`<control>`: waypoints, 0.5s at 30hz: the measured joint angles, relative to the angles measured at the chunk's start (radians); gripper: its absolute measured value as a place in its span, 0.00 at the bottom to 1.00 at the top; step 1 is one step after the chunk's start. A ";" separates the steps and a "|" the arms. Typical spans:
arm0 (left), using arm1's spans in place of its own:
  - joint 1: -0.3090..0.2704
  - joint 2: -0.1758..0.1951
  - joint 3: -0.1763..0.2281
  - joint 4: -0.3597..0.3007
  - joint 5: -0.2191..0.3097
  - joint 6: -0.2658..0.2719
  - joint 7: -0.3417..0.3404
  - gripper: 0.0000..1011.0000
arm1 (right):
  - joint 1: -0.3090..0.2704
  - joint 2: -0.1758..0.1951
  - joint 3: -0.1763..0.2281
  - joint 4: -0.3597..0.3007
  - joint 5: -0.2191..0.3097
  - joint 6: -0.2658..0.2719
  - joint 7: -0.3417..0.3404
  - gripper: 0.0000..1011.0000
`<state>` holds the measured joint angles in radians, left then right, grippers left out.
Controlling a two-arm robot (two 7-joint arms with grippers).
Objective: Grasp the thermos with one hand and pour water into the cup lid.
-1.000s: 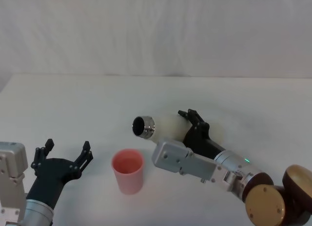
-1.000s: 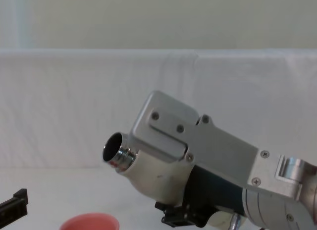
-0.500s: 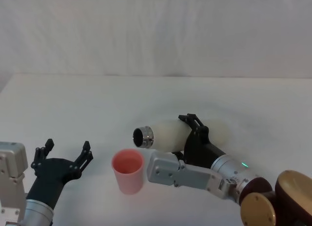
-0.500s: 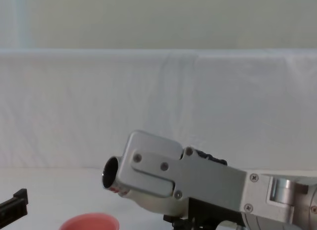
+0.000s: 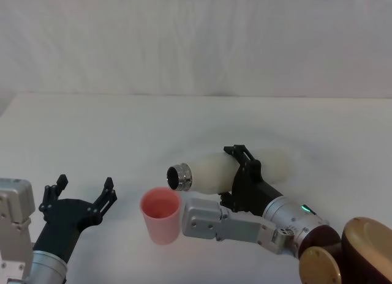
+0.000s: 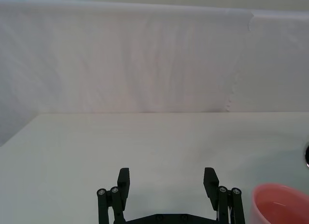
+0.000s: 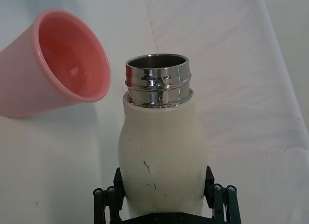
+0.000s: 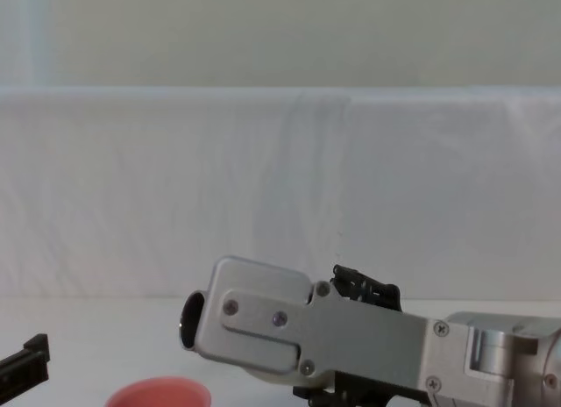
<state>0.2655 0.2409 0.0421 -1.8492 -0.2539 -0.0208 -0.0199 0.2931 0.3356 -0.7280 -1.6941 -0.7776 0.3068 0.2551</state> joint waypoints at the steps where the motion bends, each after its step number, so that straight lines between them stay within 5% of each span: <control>1: 0.000 0.000 0.000 0.000 0.000 0.000 0.000 0.99 | -0.001 -0.002 0.002 0.000 -0.005 -0.001 0.002 0.95; 15: 0.000 0.000 0.000 0.000 0.000 0.000 0.000 0.99 | -0.010 -0.021 0.014 -0.002 -0.076 -0.012 0.018 0.95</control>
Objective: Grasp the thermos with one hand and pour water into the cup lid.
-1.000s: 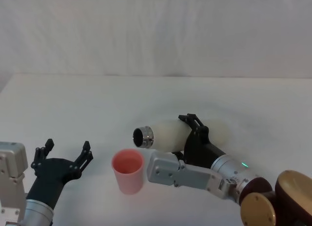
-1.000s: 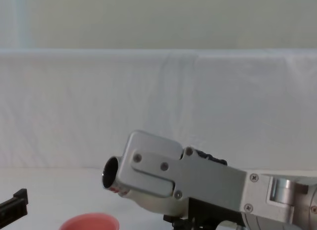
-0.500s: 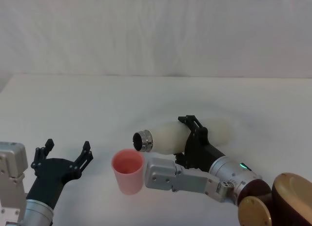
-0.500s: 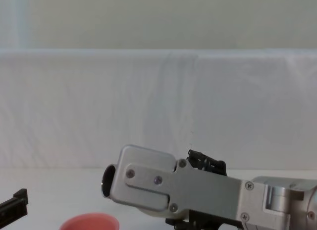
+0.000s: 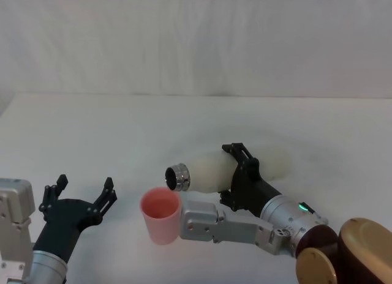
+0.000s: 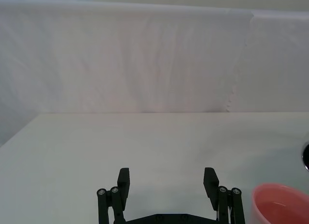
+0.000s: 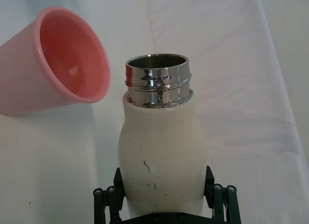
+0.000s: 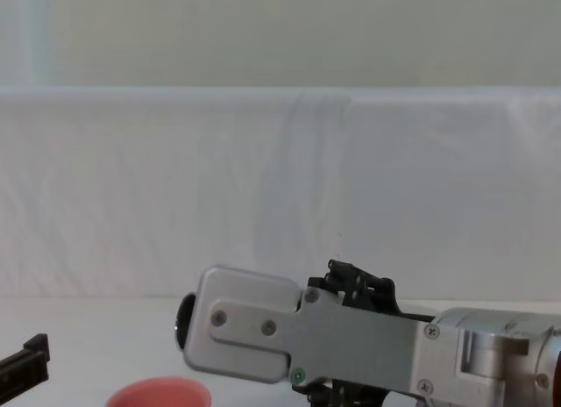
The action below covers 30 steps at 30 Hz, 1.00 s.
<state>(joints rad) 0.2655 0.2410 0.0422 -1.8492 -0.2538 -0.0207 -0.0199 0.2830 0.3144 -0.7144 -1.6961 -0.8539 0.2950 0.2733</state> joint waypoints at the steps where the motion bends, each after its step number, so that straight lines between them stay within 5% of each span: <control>1: 0.000 0.000 0.000 0.000 0.000 0.000 0.000 0.99 | 0.000 0.000 0.000 0.000 0.000 0.000 0.000 0.95; 30: 0.000 0.000 0.000 0.000 0.000 0.000 0.000 0.99 | -0.014 -0.038 0.011 0.016 -0.170 -0.023 0.013 0.95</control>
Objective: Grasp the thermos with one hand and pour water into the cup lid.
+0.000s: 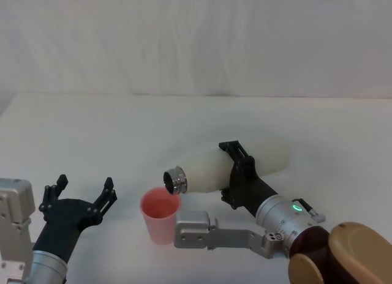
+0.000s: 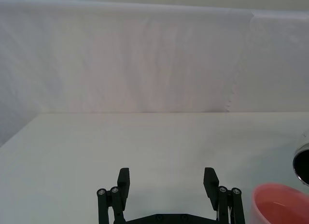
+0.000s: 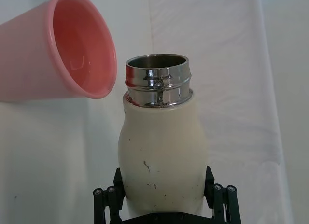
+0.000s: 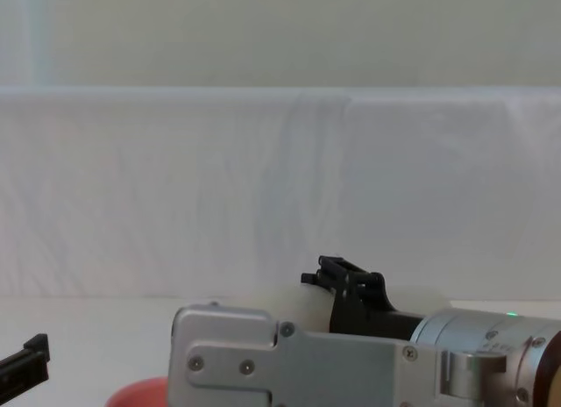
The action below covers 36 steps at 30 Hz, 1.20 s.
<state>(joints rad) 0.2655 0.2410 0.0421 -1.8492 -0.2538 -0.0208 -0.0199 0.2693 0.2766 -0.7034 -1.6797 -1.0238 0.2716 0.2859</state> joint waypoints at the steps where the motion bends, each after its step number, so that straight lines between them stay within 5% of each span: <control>1: 0.000 0.000 0.000 0.000 0.000 0.000 0.000 0.99 | 0.000 0.000 0.000 0.000 0.000 0.000 0.000 0.95; 36: 0.000 0.000 0.000 0.000 0.000 0.000 0.000 0.99 | 0.003 -0.012 -0.005 0.005 -0.067 -0.010 0.011 0.95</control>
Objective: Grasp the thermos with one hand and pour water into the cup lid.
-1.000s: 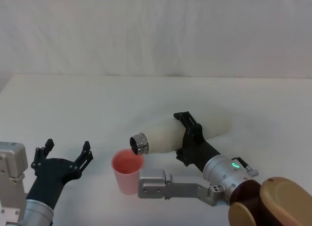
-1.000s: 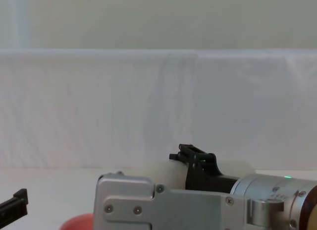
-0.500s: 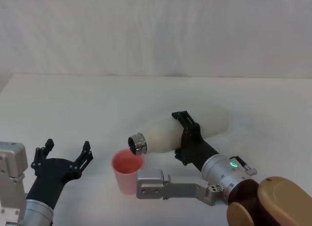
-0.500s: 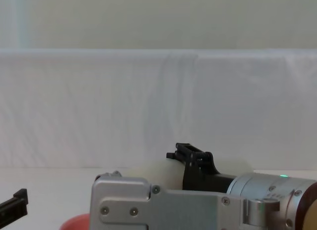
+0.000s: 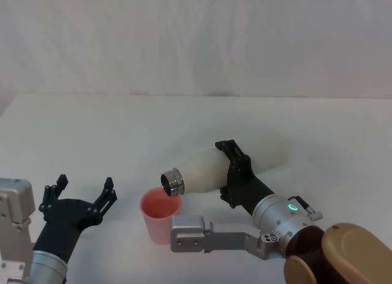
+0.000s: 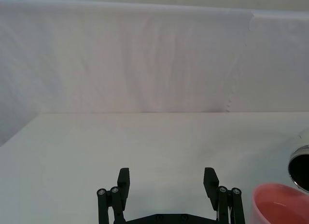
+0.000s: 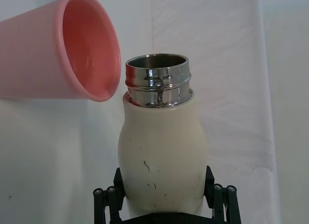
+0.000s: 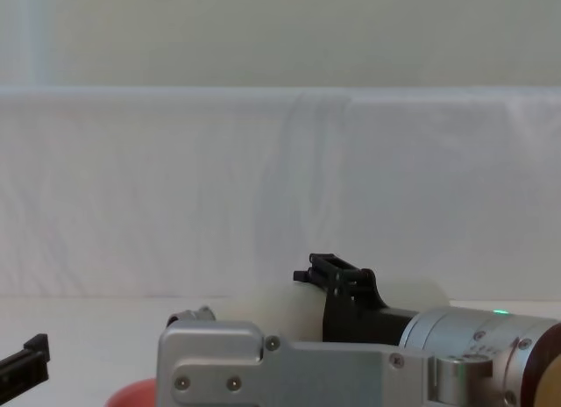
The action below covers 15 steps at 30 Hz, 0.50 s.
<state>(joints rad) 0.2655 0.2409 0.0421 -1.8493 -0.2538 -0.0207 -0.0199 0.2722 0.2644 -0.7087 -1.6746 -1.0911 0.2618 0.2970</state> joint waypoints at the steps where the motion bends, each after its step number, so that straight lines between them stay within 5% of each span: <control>1: 0.000 0.000 0.000 0.000 0.000 0.000 0.000 0.99 | 0.000 0.000 0.000 0.000 -0.001 0.000 0.000 0.95; 15: 0.000 0.000 0.000 0.000 0.000 0.000 0.000 0.99 | 0.002 0.002 -0.006 -0.002 -0.020 0.005 0.003 0.95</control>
<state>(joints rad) 0.2655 0.2410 0.0421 -1.8492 -0.2539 -0.0207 -0.0199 0.2743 0.2666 -0.7144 -1.6768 -1.1116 0.2672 0.3002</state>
